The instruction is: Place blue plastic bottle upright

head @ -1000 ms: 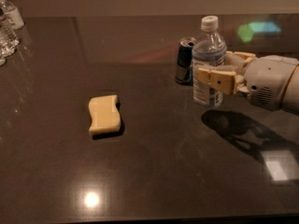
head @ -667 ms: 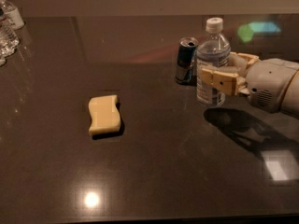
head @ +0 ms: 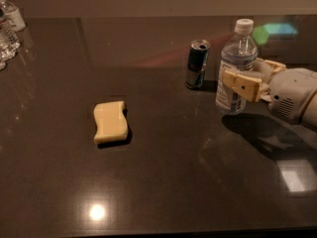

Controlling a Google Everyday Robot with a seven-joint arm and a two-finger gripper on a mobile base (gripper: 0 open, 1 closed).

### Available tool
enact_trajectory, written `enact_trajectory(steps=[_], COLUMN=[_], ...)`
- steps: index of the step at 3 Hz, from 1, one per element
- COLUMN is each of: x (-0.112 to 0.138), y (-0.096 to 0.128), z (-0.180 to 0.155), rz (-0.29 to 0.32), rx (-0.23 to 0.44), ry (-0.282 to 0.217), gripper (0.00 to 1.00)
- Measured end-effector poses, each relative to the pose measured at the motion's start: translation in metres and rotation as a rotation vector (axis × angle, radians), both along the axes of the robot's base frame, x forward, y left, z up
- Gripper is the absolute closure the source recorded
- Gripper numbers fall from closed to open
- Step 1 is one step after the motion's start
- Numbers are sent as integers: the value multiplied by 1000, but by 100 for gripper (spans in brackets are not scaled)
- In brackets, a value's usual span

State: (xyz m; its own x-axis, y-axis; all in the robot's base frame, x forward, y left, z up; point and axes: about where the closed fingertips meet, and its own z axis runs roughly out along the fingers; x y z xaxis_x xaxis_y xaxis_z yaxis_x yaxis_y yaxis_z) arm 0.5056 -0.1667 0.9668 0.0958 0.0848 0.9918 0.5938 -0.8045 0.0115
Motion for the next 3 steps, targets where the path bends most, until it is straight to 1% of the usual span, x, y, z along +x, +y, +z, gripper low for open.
enact_trajectory(steps=[1,3], x=[0,0], y=[-9,-19], z=[-2,-18], rz=[-38,-70], rx=[46,92], ry=[2,26], gripper=[100,100])
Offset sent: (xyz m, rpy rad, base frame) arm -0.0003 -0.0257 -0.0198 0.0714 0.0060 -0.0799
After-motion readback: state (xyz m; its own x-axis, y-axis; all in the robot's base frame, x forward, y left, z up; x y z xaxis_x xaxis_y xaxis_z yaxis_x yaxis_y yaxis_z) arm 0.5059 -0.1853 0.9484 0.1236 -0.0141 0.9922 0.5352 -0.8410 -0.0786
